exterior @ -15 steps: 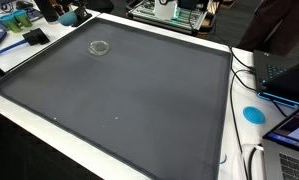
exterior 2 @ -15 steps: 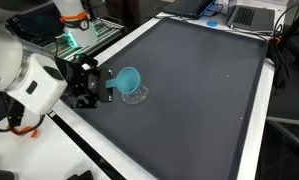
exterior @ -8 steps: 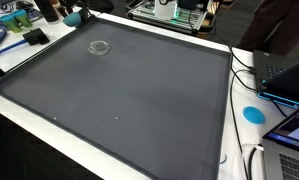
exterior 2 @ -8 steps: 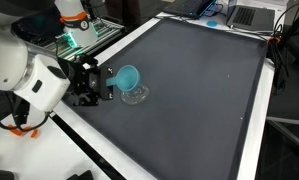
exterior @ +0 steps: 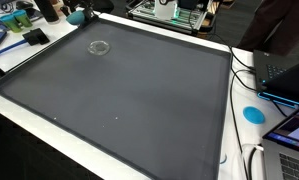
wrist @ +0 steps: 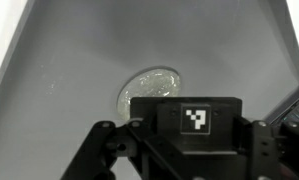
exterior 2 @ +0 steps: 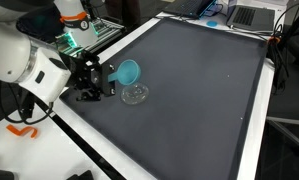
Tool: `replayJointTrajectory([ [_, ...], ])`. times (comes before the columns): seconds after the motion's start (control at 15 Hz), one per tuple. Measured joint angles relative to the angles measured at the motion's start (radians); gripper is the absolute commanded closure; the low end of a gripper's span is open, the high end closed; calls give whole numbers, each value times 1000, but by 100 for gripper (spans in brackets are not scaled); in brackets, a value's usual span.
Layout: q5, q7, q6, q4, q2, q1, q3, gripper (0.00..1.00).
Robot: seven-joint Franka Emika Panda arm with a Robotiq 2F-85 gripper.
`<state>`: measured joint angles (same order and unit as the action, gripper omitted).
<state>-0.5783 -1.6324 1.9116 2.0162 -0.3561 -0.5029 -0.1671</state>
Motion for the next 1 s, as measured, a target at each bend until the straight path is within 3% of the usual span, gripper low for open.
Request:
replayJointTrajectory([
  [1.0,-9,-6,211,146,107,108,2,72],
])
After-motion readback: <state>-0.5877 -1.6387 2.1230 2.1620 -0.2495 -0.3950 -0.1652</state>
